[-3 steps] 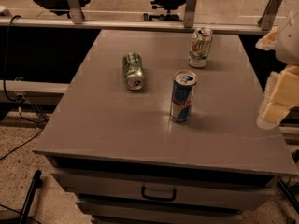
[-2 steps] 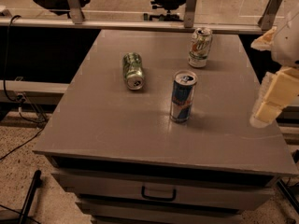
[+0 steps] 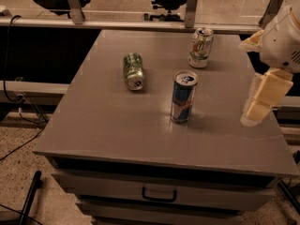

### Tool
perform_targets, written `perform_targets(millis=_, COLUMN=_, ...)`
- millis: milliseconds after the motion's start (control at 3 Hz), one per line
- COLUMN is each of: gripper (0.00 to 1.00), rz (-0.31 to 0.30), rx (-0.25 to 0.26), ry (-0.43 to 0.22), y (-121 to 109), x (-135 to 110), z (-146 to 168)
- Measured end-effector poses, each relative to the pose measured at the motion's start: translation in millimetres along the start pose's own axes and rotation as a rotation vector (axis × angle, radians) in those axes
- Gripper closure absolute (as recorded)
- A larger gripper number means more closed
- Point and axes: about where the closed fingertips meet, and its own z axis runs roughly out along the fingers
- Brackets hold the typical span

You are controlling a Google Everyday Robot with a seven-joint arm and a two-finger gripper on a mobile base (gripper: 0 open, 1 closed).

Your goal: Knock redbull can over

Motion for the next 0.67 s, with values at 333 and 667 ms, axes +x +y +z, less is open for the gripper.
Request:
perform_targets(millis=333, gripper=0.00, rz=0.008, rx=-0.016, ry=-0.081, y=-4, x=-4, z=8)
perform_targets(millis=667, gripper=0.00, rz=0.012, rx=-0.049, ry=-0.304, y=-20, x=-6, z=40)
